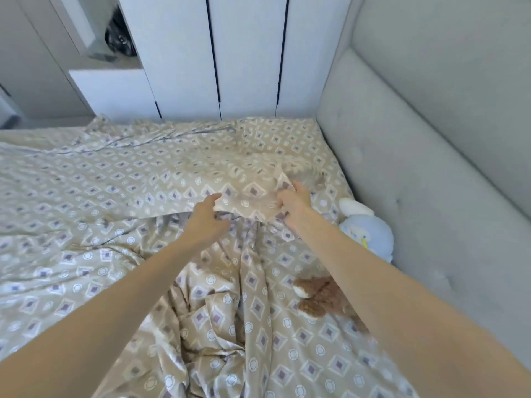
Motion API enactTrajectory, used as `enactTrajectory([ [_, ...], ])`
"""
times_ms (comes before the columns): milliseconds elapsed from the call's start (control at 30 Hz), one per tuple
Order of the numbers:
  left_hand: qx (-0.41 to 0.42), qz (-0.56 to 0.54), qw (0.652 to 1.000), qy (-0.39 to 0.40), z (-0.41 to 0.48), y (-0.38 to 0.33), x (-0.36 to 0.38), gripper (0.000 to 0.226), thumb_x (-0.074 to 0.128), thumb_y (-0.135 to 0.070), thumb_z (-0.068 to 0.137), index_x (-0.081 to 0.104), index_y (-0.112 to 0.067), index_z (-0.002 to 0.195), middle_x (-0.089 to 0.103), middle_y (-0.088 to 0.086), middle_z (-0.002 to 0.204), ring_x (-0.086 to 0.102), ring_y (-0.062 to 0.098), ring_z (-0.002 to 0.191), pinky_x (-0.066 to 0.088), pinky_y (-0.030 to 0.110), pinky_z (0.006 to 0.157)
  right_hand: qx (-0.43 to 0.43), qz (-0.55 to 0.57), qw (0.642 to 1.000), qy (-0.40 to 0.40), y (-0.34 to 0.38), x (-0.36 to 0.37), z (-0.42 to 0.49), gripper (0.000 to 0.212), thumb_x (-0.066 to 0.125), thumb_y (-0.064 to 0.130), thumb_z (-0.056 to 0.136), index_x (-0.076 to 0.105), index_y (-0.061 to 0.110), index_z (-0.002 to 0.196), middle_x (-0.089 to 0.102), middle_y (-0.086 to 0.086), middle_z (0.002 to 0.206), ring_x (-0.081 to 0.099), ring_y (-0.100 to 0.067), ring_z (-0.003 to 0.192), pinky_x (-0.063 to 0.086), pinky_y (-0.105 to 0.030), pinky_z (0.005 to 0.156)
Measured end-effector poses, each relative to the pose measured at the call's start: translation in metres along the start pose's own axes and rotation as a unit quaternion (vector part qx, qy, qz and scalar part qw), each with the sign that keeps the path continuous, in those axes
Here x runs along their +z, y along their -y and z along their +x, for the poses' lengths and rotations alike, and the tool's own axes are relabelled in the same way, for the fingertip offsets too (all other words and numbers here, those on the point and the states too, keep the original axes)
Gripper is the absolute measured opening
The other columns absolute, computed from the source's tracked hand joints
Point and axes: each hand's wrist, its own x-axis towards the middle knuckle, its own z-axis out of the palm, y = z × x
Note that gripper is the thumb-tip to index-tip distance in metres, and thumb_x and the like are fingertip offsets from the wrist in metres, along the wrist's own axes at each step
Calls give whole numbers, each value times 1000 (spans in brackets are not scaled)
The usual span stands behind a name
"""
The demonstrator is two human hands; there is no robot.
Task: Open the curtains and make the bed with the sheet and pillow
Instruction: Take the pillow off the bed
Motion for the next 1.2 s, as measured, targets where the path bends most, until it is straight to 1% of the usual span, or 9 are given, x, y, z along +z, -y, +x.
enactTrajectory([
  [133, 30, -1, 1000, 7, -33, -29, -37, 95, 69, -28, 75, 14, -25, 152, 25, 10, 152, 51, 26, 115, 49, 33, 78, -7, -19, 1000, 18, 55, 2, -67, 34, 37, -17, 74, 49, 15, 74, 43, 3, 76, 31, -13, 57, 22, -16, 40],
  [233, -114, -171, 979, -7, -68, -38, -53, 74, 53, -5, 90, 14, -18, 151, 23, 13, 151, 41, 34, 126, 49, 37, 78, -24, -20, 999, 42, 76, -7, -116, 30, 39, -14, 67, 48, 15, 66, 41, 0, 67, 31, -13, 54, 22, -14, 35],
  [333, -243, -335, 910, 32, -115, -33, -67, 52, 49, -10, 94, 30, -11, 142, 22, 16, 151, 35, 37, 132, 48, 46, 91, -14, -20, 998, 61, 74, -20, -173, 25, 39, -11, 64, 43, 15, 65, 38, -1, 64, 32, -14, 48, 23, -15, 35],
  [467, -325, -493, 803, 86, -159, -14, -74, 64, 50, -29, 95, 18, -13, 148, 23, 20, 148, 42, 45, 126, 43, 56, 97, 11, 5, 995, 95, 57, -32, -245, 25, 40, -9, 62, 45, 15, 65, 45, -1, 63, 35, -17, 49, 24, -22, 47],
  [567, -353, -577, 714, 178, -182, 5, -73, 64, 57, -46, 85, 40, -15, 138, 43, 20, 135, 48, 46, 117, 44, 64, 90, 20, 42, 993, 113, 38, -40, -289, 29, 33, -8, 72, 37, 21, 65, 38, 4, 56, 33, -12, 41, 23, -17, 39],
  [700, -366, -525, 746, 185, -223, 21, -70, 59, 58, -59, 82, 47, -15, 121, 48, 16, 129, 45, 45, 120, 42, 72, 80, 59, -18, 983, 175, 12, -53, -359, 33, 29, -8, 81, 39, 19, 64, 39, 3, 48, 40, -10, 38, 33, -15, 37],
  [900, -376, -353, 837, 180, -273, 60, -48, 8, 54, -14, 82, 47, -13, 81, 53, 9, 81, 53, 27, 76, 47, 42, 90, 101, -140, 953, 247, -53, -77, -412, 42, 40, -8, 79, 51, 18, 48, 36, 2, 43, 27, -9, 31, 19, -17, 35],
  [1033, -327, -346, 860, 182, -283, 52, -45, 27, 61, -15, 80, 43, -15, 59, 41, 1, 63, 43, 21, 66, 41, 36, 95, 112, -240, 947, 182, -81, -86, -426, 28, 53, 1, 67, 59, 15, 91, 50, -9, 82, 44, -31, 63, 33, -30, 58],
  [1200, -209, -373, 864, 265, -309, 19, -39, 22, 52, -8, 94, 56, -14, 74, 52, 0, 57, 45, 17, 59, 38, 30, 60, 141, -394, 893, 162, -69, -90, -472, 8, 57, 21, 81, 51, 18, 78, 44, -1, 91, 50, -26, 81, 40, -31, 70],
])
